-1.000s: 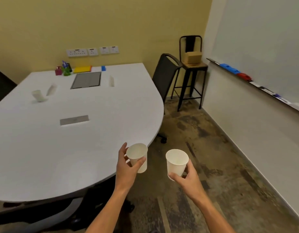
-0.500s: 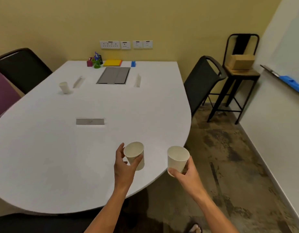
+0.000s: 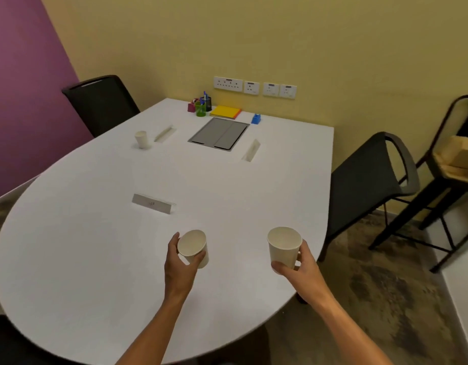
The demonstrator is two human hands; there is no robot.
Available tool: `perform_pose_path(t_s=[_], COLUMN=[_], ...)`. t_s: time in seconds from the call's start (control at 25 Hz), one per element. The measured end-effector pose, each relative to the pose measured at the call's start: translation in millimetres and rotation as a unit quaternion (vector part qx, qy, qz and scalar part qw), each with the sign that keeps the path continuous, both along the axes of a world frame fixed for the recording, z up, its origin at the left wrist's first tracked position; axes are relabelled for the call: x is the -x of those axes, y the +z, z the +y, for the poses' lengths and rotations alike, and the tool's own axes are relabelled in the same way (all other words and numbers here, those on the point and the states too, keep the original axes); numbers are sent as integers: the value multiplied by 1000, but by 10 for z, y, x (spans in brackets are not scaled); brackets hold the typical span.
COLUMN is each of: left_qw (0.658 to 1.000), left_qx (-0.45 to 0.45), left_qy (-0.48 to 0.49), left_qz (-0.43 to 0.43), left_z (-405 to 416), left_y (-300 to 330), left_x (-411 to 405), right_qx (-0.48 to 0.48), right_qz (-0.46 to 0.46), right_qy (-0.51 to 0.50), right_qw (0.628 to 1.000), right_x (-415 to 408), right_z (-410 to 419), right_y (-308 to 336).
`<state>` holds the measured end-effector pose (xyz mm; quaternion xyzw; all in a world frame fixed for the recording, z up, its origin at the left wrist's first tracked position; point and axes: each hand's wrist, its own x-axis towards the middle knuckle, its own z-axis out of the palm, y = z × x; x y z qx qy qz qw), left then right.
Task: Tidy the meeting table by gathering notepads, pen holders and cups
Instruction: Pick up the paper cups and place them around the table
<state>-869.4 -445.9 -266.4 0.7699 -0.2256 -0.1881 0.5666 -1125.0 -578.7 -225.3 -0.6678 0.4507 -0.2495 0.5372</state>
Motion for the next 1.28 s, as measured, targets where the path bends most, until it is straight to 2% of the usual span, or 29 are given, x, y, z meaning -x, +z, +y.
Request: perform_pose_path(t_s=[0.28, 0.6, 0.96, 1.28], left_qw=[998, 989, 981, 983], left_qx=[-26, -71, -100, -106], left_qy=[57, 122, 163, 148], left_qz=[18, 38, 17, 20], left_z=[-764, -1350, -1596, -1613], left_y=[-409, -850, -1079, -1257], left_x=[-406, -1059, -1471, -1535], right_qx=[-16, -51, -94, -54], right_qz=[10, 43, 71, 81], right_qy=[59, 95, 110, 117], right_qw=[998, 993, 987, 988], right_x=[-577, -1277, -1570, -1613], right_z=[-835, -1418, -1692, -1688], right_y=[-222, -514, -741, -727])
